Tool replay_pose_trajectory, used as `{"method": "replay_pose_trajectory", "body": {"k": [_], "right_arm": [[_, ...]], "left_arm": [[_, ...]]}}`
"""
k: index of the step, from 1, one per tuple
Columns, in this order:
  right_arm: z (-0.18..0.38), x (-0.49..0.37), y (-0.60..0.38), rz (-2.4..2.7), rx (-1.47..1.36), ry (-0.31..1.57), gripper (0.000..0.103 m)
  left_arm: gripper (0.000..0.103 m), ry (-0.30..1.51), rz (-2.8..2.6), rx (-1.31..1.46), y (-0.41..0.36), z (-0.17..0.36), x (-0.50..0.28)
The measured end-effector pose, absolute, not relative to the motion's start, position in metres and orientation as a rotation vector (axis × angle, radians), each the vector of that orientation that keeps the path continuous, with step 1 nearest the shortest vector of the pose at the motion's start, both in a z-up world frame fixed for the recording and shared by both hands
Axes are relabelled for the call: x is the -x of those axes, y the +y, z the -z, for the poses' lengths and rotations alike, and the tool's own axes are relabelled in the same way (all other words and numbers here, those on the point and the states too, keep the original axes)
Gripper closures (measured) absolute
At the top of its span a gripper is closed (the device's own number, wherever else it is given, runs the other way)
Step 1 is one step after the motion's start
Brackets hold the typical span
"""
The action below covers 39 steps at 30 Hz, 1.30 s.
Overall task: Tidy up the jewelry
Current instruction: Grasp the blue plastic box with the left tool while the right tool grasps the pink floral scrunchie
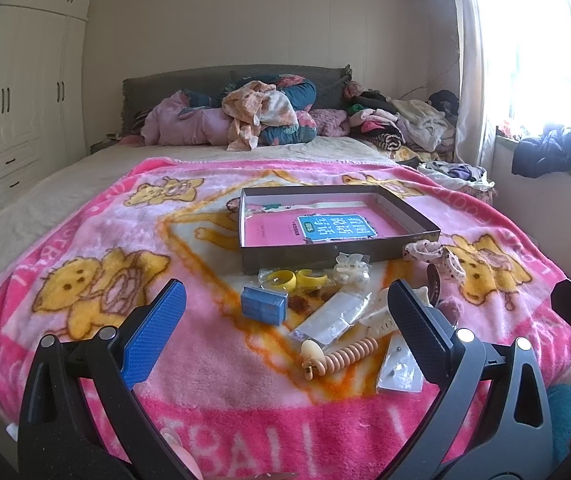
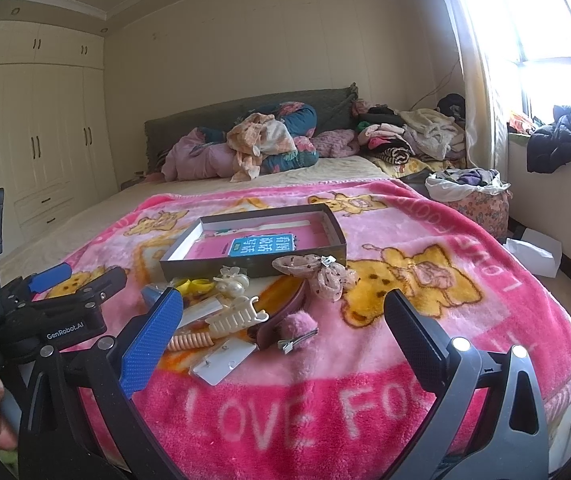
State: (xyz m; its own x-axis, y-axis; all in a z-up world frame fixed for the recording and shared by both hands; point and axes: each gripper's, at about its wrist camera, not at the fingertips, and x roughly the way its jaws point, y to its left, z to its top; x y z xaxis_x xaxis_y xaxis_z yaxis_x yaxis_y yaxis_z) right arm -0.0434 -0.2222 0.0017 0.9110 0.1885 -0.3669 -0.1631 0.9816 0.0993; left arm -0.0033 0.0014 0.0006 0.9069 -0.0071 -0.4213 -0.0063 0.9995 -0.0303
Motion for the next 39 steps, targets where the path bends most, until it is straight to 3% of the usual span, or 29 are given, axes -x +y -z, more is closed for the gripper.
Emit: {"method": "replay_pose_trajectory", "body": {"k": [39], "right_arm": [[0.017, -0.055, -0.192, -0.255, -0.011, 0.557, 0.005]], "left_arm": [[0.01, 0.705, 0.03, 0.003, 0.044, 0.062, -0.094]]}}
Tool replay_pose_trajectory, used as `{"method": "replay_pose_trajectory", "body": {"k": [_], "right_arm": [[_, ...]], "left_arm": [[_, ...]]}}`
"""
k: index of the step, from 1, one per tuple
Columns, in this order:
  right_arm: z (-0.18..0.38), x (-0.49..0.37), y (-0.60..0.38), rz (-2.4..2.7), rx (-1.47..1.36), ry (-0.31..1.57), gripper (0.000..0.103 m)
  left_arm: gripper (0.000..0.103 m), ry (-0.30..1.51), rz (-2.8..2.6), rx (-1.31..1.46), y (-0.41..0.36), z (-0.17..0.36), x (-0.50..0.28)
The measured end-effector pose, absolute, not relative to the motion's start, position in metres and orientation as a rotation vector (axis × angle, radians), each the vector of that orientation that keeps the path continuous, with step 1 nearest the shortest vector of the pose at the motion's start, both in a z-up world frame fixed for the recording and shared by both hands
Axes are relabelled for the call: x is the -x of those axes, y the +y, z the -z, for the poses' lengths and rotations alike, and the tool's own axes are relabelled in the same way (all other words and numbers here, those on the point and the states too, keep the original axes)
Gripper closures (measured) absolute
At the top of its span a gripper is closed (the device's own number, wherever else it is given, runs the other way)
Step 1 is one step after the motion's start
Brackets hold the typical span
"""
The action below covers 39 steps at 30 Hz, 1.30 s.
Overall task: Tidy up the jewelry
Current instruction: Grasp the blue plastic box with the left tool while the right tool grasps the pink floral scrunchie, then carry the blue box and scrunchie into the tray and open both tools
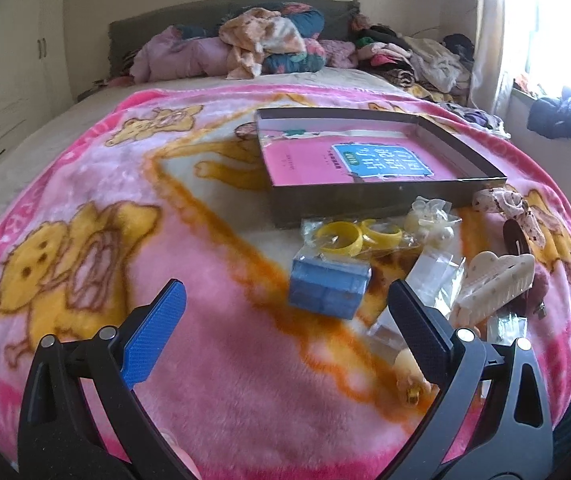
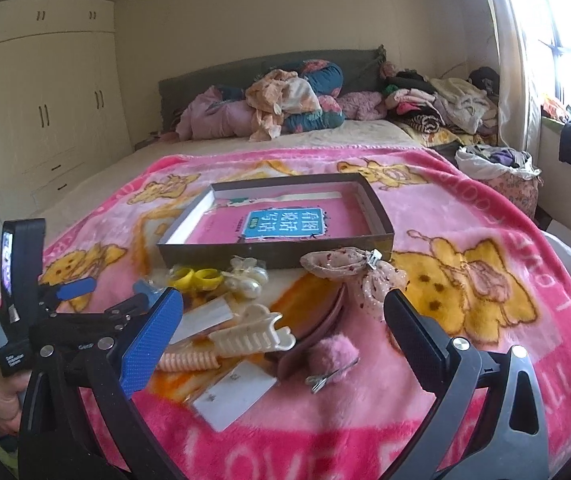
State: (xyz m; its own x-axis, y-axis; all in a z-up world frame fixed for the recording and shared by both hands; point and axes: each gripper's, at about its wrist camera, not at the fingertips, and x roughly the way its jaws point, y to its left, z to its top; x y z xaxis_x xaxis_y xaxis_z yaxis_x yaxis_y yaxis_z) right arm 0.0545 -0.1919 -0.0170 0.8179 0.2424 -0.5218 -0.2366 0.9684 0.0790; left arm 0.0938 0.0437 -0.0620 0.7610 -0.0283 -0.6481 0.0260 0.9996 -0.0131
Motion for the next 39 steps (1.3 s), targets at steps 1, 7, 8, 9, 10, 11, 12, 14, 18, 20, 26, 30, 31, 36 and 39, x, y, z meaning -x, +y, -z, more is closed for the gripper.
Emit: {"method": "replay_pose_trajectory", "body": {"k": [1, 7, 8, 9, 10, 11, 12, 14, 18, 20, 26, 30, 31, 36, 39], "right_arm": [[0.018, -0.061, -0.194, -0.249, -0.011, 0.567, 0.005], [0.027, -0.093, -0.204, -0.213, -0.018, 0.616, 0.005], [0.03, -0.099, -0.206, -0.206, -0.019, 0.626, 0.005], [0.032, -0.106, -0.207, -0.195, -0.02, 0.641, 0.005], [0.035, -0.112, -0.209, -0.185, -0.021, 0.655, 0.005], [0.037, -0.118, -0.211, -0.177, -0.023, 0.667, 0.005], [0.04, -0.124, -0.213, -0.168, -0.027, 0.68, 0.005], [0.046, -0.135, -0.216, -0.157, -0.037, 0.708, 0.005], [0.058, -0.151, -0.225, -0.15, -0.094, 0.764, 0.005], [0.062, -0.157, -0.23, -0.142, -0.123, 0.779, 0.006], [0.064, -0.167, -0.234, -0.133, -0.151, 0.796, 0.033], [0.066, -0.168, -0.235, -0.139, -0.161, 0.801, 0.067], [0.065, -0.167, -0.236, -0.138, -0.165, 0.798, 0.073], [0.057, -0.153, -0.243, -0.139, -0.169, 0.76, 0.086], [0.05, -0.143, -0.247, -0.138, -0.169, 0.732, 0.086]], "left_arm": [[0.01, 0.708, 0.034, 0.006, 0.043, 0.062, -0.097], [0.01, 0.712, 0.058, 0.006, 0.037, 0.066, -0.112], [0.01, 0.714, 0.064, 0.002, 0.036, 0.066, -0.114], [0.011, 0.72, 0.069, -0.004, 0.034, 0.068, -0.117], [0.011, 0.726, 0.076, -0.002, 0.033, 0.068, -0.118], [0.011, 0.736, 0.087, 0.003, 0.033, 0.069, -0.12], [0.014, 0.743, 0.098, 0.009, 0.032, 0.071, -0.122], [0.023, 0.754, 0.122, 0.015, 0.031, 0.073, -0.124], [0.045, 0.778, 0.158, 0.019, 0.028, 0.078, -0.126], [0.057, 0.785, 0.17, 0.018, 0.028, 0.08, -0.127], [0.066, 0.789, 0.188, 0.005, 0.026, 0.081, -0.128], [0.067, 0.782, 0.204, 0.01, 0.028, 0.077, -0.126], [0.067, 0.78, 0.207, 0.01, 0.027, 0.075, -0.125], [0.067, 0.753, 0.226, 0.007, 0.023, 0.062, -0.122], [0.067, 0.732, 0.235, 0.003, 0.017, 0.052, -0.123]]}}
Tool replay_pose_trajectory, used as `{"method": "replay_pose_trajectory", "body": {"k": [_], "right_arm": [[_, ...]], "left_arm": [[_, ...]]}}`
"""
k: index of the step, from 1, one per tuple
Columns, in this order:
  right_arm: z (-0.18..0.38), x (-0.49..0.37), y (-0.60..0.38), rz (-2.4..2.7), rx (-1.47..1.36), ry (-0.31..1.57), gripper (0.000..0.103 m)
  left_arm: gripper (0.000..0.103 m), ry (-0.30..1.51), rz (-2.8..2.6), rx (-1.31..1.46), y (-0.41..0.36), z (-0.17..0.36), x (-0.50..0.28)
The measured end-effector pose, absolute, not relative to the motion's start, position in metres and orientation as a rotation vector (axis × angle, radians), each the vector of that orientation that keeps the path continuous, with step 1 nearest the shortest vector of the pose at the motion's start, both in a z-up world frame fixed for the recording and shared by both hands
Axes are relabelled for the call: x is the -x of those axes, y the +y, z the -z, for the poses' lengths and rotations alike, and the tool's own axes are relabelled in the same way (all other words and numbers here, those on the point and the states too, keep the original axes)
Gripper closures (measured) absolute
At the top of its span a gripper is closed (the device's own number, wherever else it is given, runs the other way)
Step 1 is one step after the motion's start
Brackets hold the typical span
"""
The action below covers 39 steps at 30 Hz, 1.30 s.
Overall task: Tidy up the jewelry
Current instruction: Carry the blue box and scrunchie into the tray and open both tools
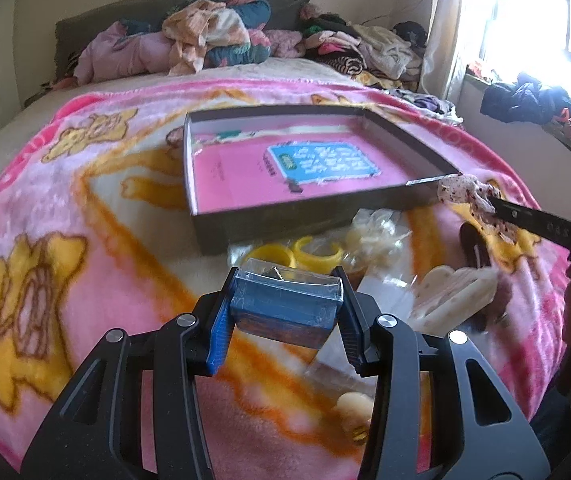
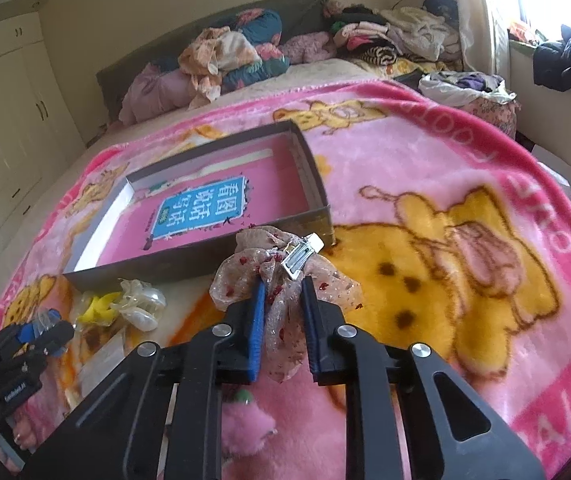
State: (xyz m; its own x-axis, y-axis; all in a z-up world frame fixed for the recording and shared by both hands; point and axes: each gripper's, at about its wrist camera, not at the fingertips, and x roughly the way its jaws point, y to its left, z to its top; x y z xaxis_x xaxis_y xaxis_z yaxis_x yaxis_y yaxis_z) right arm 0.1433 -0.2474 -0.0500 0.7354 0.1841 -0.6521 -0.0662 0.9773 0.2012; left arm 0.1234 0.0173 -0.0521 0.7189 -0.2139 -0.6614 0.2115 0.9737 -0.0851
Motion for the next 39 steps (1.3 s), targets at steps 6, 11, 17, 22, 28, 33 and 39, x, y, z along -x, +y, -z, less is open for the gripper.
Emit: {"method": "replay_pose_trajectory", "body": {"k": [6, 11, 17, 22, 28, 33, 39], "right_arm": [[0.036, -0.128, -0.253, -0.149, -0.158, 0.698, 0.086], [0.025, -0.123, -0.254, -0.164, -0.151, 0.673, 0.086], [0.008, -0.134, -0.247, -0.197, -0.119, 0.652, 0.086], [-0.004, -0.152, -0.237, -0.223, -0.091, 0.638, 0.086], [-0.011, -0.18, -0.227, -0.249, -0.065, 0.629, 0.086], [-0.011, -0.202, -0.221, -0.256, -0.049, 0.633, 0.086], [-0.008, -0.223, -0.219, -0.246, -0.025, 0.637, 0.086]], "left_arm": [[0.067, 0.714, 0.244, 0.016, 0.009, 0.039, -0.136], [0.067, 0.692, 0.238, 0.011, 0.004, 0.029, -0.15], [0.067, 0.683, 0.219, 0.01, 0.003, 0.022, -0.169], [0.067, 0.676, 0.196, 0.016, 0.005, 0.017, -0.189], [0.066, 0.667, 0.171, 0.032, 0.007, 0.013, -0.215], [0.067, 0.682, 0.167, 0.036, 0.007, 0.016, -0.233], [0.066, 0.707, 0.174, 0.024, 0.002, 0.026, -0.249]]}}
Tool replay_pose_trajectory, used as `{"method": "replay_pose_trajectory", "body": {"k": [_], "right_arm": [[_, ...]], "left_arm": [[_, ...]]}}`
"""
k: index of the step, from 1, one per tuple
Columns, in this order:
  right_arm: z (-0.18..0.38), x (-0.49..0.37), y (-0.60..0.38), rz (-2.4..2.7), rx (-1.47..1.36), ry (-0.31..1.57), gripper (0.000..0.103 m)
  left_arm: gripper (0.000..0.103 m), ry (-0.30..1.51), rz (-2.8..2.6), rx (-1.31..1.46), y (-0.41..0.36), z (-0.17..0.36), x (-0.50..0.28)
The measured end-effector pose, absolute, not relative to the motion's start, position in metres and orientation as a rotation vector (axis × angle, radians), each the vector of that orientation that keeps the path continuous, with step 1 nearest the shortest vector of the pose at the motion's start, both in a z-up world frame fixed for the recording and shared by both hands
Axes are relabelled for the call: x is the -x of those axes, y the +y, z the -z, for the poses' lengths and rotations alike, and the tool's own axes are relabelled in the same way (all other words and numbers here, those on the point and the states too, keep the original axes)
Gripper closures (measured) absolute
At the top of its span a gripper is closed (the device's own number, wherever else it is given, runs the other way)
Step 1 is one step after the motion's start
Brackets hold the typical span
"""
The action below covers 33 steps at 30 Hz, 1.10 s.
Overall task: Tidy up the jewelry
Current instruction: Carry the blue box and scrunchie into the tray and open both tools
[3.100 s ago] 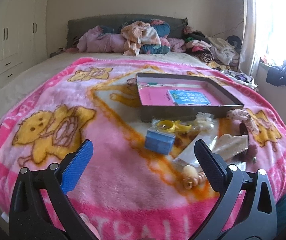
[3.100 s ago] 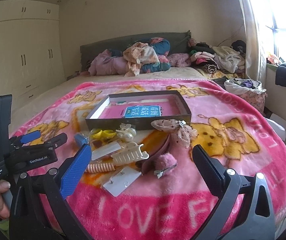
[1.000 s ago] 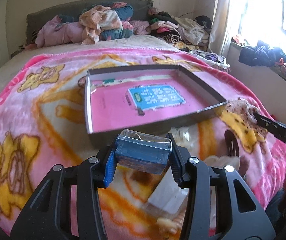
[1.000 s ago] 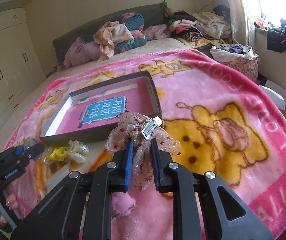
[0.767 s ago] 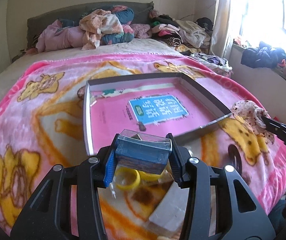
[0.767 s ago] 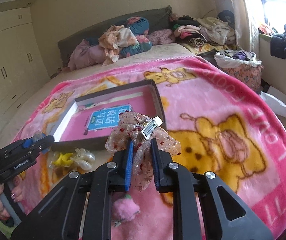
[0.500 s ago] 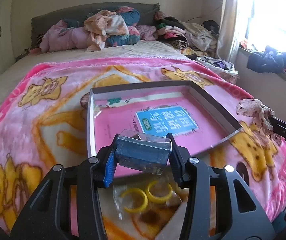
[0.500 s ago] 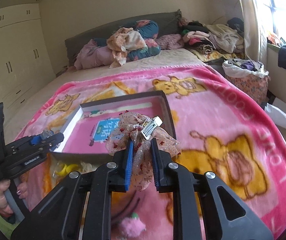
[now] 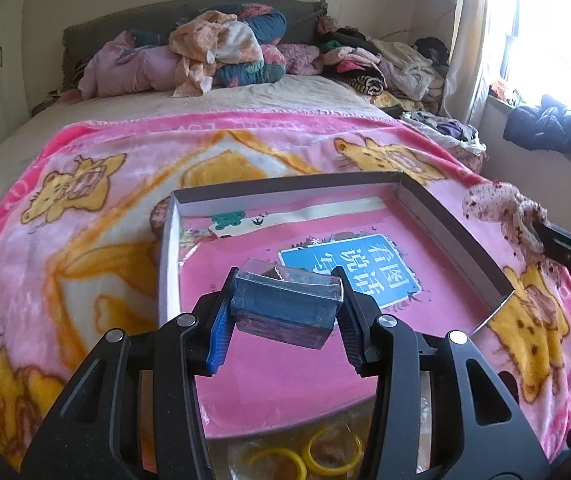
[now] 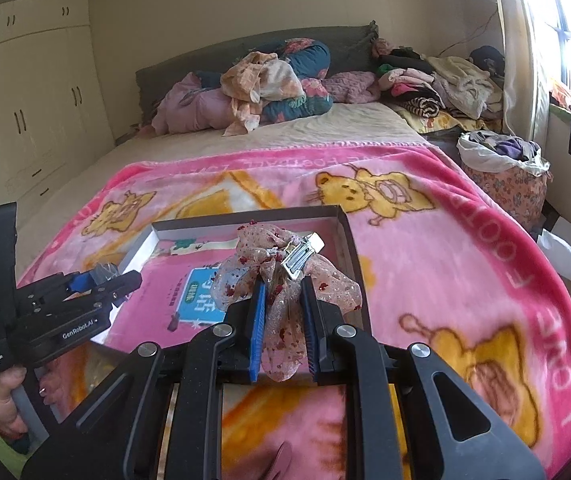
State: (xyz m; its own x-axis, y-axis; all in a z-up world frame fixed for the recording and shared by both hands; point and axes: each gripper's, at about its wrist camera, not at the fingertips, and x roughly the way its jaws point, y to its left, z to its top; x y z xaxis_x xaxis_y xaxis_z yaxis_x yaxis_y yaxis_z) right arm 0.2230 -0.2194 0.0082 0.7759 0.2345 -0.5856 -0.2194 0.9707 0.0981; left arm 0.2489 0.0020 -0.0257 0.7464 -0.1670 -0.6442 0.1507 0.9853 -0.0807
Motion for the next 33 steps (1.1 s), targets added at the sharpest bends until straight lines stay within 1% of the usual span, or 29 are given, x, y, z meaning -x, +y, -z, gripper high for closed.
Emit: {"method": "replay_pose_trajectory", "body": {"k": [11, 18, 23, 26, 28, 29, 31, 33], "right_arm": [[0.017, -0.258, -0.218, -0.24, 0.023, 0.691, 0.085], [0.038, -0.267, -0.215, -0.242, 0.024, 0.737, 0.082], [0.049, -0.268, -0.215, -0.242, 0.009, 0.761, 0.078], [0.053, -0.265, -0.215, -0.243, 0.003, 0.762, 0.072], [0.054, -0.262, -0.216, -0.244, -0.007, 0.761, 0.066], [0.054, -0.261, -0.216, -0.246, -0.007, 0.76, 0.066], [0.052, -0.255, -0.217, -0.25, -0.011, 0.748, 0.056], [0.049, -0.25, -0.218, -0.25, -0.015, 0.735, 0.052]], "left_arm": [[0.066, 0.76, 0.175, 0.005, -0.005, 0.05, -0.265], [0.066, 0.775, 0.175, 0.004, -0.007, 0.057, -0.268], [0.066, 0.777, 0.172, 0.001, -0.008, 0.061, -0.268], [0.066, 0.78, 0.17, 0.003, -0.007, 0.063, -0.268], [0.064, 0.777, 0.171, 0.004, -0.007, 0.062, -0.267], [0.063, 0.773, 0.17, 0.004, -0.006, 0.062, -0.266], [0.059, 0.763, 0.168, -0.001, -0.006, 0.061, -0.264], [0.057, 0.753, 0.166, -0.001, -0.006, 0.059, -0.261]]}}
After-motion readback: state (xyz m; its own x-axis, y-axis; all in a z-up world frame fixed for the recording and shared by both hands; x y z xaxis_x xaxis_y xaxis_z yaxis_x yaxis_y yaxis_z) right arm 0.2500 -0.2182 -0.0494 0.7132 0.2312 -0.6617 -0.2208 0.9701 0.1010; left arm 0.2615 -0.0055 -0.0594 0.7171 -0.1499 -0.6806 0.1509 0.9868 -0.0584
